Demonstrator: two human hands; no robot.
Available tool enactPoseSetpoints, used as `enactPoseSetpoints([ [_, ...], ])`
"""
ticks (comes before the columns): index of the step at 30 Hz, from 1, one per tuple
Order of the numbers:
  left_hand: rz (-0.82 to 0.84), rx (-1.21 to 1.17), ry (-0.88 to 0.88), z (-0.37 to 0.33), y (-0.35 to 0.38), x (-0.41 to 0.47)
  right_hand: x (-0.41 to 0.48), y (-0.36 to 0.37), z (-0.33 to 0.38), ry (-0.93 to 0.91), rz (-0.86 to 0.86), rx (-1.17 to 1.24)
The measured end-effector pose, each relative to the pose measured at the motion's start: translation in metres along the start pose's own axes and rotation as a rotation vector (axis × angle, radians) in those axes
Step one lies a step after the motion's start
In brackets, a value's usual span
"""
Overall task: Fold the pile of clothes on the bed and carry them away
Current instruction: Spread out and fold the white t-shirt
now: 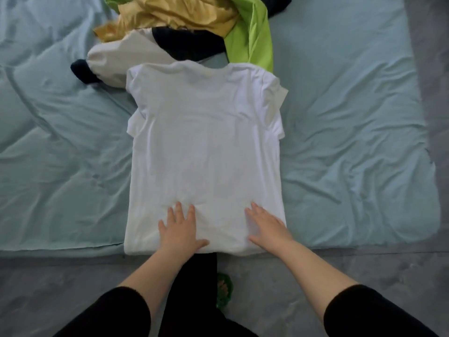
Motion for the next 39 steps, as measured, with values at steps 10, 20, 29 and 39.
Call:
enactPoseSetpoints([
  [10,-0.031,-0.235,0.154,-0.079,-0.076,0.032,0.041,-0.096,-0.056,0.359,-0.315,0.660],
  [20,-0.204,-0.194,0.362,-0.202,-0.206,0.126,0.124,-0.165,-0.091,0.391,-0.246,1.873],
  [29,-0.487,0.372,0.362,-0.289,-0.293,0.221,0.147,-0.175,-0.092,0.430,0.291,1.801],
  [39,-0.189,-0.109,0.401,-0.321,-0.326,0.254,0.141,-0.184,-0.107,0.330,-0.294,2.211],
])
Point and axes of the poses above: each hand's wrist, its own x-axis towards the middle knuckle, its own y-axis out of the palm, z = x × y, the point moved 3 cm from there along x, towards the middle knuckle
